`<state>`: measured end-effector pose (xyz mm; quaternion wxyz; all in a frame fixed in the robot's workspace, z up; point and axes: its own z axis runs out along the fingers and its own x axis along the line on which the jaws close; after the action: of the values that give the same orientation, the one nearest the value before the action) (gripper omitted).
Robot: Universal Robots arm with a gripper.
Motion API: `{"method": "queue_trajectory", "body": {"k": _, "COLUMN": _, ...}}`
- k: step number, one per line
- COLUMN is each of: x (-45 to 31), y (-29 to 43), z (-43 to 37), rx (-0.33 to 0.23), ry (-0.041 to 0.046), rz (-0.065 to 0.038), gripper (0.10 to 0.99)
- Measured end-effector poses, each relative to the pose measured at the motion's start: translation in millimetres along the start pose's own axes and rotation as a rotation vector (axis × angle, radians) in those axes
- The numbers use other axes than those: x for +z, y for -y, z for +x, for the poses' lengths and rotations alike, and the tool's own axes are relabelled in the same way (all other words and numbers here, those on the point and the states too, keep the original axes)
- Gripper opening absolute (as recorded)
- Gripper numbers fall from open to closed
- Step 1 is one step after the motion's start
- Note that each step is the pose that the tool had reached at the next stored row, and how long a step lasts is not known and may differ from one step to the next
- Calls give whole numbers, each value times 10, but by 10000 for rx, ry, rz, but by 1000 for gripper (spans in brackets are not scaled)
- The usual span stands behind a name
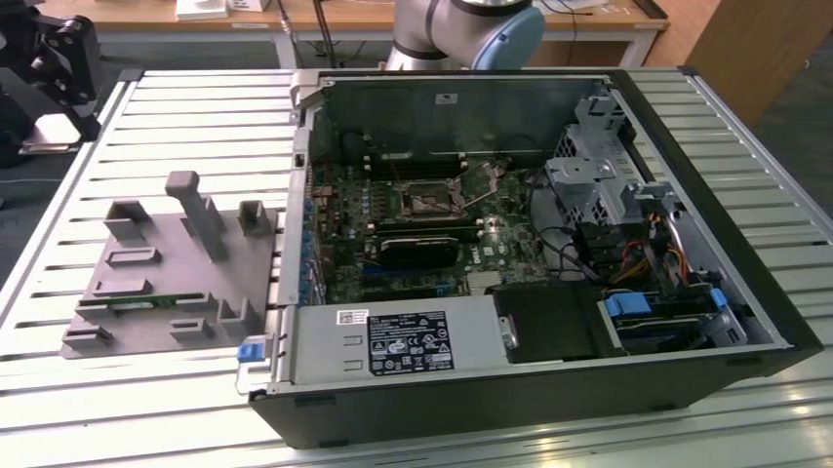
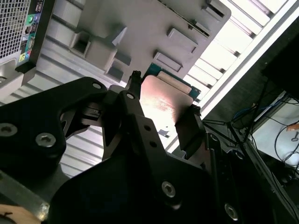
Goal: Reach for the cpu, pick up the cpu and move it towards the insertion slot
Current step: 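Pick up the cpu and move it towards the insertion slot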
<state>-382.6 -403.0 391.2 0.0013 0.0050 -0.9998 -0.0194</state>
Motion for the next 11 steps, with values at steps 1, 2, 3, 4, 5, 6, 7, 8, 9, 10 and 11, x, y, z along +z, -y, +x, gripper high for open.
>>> {"method": "queue_trajectory", "body": {"k": 1, "x": 0, "y": 0, "z": -17, "rx": 0, "ry": 1, "rz": 0, "gripper": 545}}
{"method": "queue_trajectory", "body": {"k": 2, "x": 0, "y": 0, "z": -35, "rx": 0, "ry": 0, "rz": 0, "gripper": 545}}
{"method": "queue_trajectory", "body": {"k": 3, "x": 0, "y": 1, "z": -53, "rx": 0, "ry": 0, "rz": 0, "gripper": 545}}
{"method": "queue_trajectory", "body": {"k": 4, "x": 0, "y": 1, "z": -73, "rx": 0, "ry": 0, "rz": 0, "gripper": 545}}
{"method": "queue_trajectory", "body": {"k": 5, "x": 0, "y": 1, "z": -91, "rx": 0, "ry": 0, "rz": 0, "gripper": 545}}
{"method": "queue_trajectory", "body": {"k": 6, "x": 0, "y": 1, "z": -109, "rx": 0, "ry": 0, "rz": 0, "gripper": 545}}
{"method": "queue_trajectory", "body": {"k": 7, "x": 0, "y": 1, "z": -129, "rx": 0, "ry": 0, "rz": -1, "gripper": 545}}
{"method": "queue_trajectory", "body": {"k": 8, "x": 0, "y": 1, "z": -144, "rx": 0, "ry": 0, "rz": 0, "gripper": 545}}
{"method": "queue_trajectory", "body": {"k": 9, "x": 0, "y": 2, "z": -157, "rx": 0, "ry": 0, "rz": 0, "gripper": 545}}
{"method": "queue_trajectory", "body": {"k": 10, "x": -1, "y": 2, "z": -169, "rx": 0, "ry": 0, "rz": 0, "gripper": 545}}
{"method": "queue_trajectory", "body": {"k": 11, "x": -1, "y": 2, "z": -180, "rx": 0, "ry": 0, "rz": 0, "gripper": 545}}
